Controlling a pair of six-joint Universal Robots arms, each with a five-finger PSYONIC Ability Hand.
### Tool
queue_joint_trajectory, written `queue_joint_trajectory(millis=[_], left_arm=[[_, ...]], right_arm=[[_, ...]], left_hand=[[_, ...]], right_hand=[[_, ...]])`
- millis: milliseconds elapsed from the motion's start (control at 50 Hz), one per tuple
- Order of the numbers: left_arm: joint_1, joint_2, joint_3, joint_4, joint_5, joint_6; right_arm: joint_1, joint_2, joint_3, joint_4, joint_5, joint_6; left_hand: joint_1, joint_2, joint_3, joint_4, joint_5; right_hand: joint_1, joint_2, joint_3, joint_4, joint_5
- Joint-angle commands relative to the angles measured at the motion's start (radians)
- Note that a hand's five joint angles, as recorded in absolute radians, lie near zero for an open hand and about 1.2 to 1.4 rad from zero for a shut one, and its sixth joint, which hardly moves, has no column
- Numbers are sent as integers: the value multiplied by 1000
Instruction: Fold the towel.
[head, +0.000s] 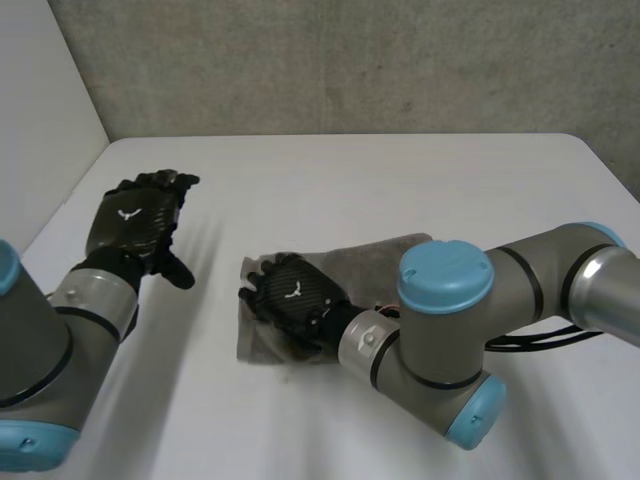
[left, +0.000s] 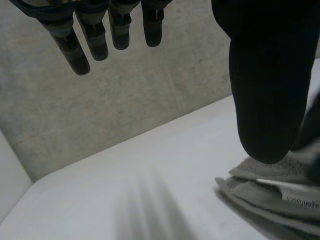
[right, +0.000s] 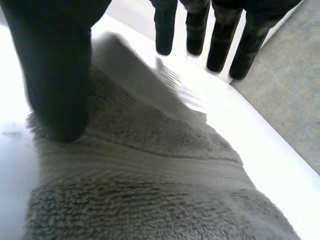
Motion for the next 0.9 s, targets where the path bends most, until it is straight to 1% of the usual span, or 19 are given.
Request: queue_joint_trajectory(millis=[20,80,120,140,180,320,360,380,420,440,480,580,620,760,780,820,840,880,900], left_arm=[[-101,-100,116,9,1,-1],[-131,-125,144,11,-1,-2],[-187,-183,201,11,-2,-4],[-187,-184,201,11,-2,-4],[-229,-246,244,9,-7,-4],[-264,-338,253,8,-47,-1],[-266,-366,246,5,-82,5],[-266,-366,245,5,-82,5],[-264,-378,241,-1,-108,10],[-264,-378,241,-1,-108,10],[-263,-375,236,-3,-116,10],[-258,-352,209,-4,-116,10],[-255,-340,195,-4,-116,8],[-226,-242,135,-6,-128,7],[-226,-242,135,-6,-128,7],[-197,-190,111,-8,-153,7],[-197,-190,110,-8,-153,7],[-181,-167,98,-9,-171,7],[-165,-142,86,-14,-189,7]], right_arm=[[-223,-193,108,12,-8,291],[-308,-260,183,18,-16,356],[-336,-285,227,24,-19,352],[-336,-285,228,24,-19,352],[-388,-314,315,26,-36,320],[-544,-339,480,26,-64,164],[-575,-337,527,26,-71,70],[-575,-337,527,26,-71,70],[-581,-319,533,26,-62,-11],[-581,-319,533,26,-62,-12],[-581,-311,522,16,-58,-41],[-571,-317,450,13,-47,-32],[-555,-321,419,12,-39,-10],[-293,-295,210,12,-4,157],[-293,-294,209,12,-4,157],[-189,-224,125,13,-4,194],[-189,-224,125,13,-4,194],[-57,-160,53,13,2,200],[-57,-159,53,13,2,200]], left_hand=[[11,24,23,22,-14],[17,30,29,28,-8],[20,33,32,31,-6],[20,33,32,31,-6],[23,36,35,34,-3],[23,36,35,34,-3],[23,36,35,34,-3],[23,36,35,34,-3],[23,36,35,34,-3],[23,36,35,34,-3],[20,33,32,31,-5],[20,33,32,31,-6],[20,33,32,31,-6],[14,27,26,25,-11],[14,27,26,25,-11],[14,27,26,25,-11],[14,27,26,25,-11],[14,27,26,25,-11],[11,24,23,22,-14]], right_hand=[[-130,-173,-184,-195,-177],[-130,-173,-184,-195,-177],[-130,-173,-184,-195,-177],[-130,-173,-184,-195,-177],[-130,-173,-184,-195,-177],[-130,-173,-184,-195,-177],[201,158,148,137,155],[203,160,149,139,156],[658,615,605,594,611],[661,618,607,597,614],[1090,1047,1036,1025,1043],[1092,1048,1038,1027,1045],[1092,1048,1038,1027,1045],[1092,1048,1038,1027,1045],[1092,1048,1038,1027,1045],[1092,1048,1038,1027,1045],[1092,1048,1038,1027,1045],[1092,1048,1038,1027,1045],[1092,1048,1038,1027,1045]])
